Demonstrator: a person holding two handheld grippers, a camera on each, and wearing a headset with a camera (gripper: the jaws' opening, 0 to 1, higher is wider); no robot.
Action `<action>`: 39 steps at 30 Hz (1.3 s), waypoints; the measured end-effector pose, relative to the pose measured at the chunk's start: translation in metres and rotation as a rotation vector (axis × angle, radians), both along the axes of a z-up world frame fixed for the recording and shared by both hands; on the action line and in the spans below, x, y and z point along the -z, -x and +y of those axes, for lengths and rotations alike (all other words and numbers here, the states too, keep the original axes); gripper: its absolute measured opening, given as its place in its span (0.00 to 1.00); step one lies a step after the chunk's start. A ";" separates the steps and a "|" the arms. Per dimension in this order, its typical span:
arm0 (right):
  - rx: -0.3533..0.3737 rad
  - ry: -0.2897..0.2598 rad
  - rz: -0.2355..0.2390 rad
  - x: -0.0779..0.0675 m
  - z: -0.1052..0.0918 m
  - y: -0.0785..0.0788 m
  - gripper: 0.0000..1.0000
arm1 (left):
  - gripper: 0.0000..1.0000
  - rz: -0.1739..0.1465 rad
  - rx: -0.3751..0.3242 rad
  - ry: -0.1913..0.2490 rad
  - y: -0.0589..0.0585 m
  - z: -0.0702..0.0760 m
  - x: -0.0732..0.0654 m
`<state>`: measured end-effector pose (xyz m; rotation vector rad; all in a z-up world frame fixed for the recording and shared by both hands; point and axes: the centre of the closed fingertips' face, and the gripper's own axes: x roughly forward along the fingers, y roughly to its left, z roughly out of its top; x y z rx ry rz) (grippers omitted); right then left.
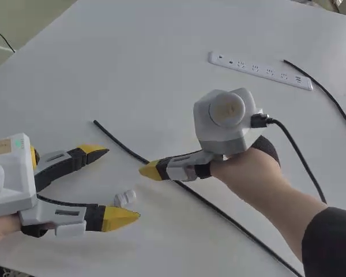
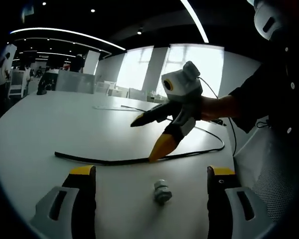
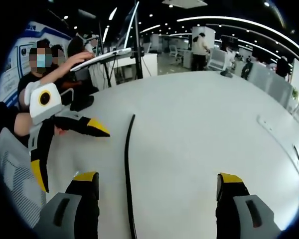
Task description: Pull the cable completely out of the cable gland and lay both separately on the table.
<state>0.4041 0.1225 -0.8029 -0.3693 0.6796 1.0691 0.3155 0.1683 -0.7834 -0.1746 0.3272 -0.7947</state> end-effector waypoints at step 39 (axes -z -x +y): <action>0.391 -0.067 -0.037 -0.064 -0.212 0.058 0.99 | 0.97 -0.046 -0.019 -0.103 0.009 -0.027 -0.074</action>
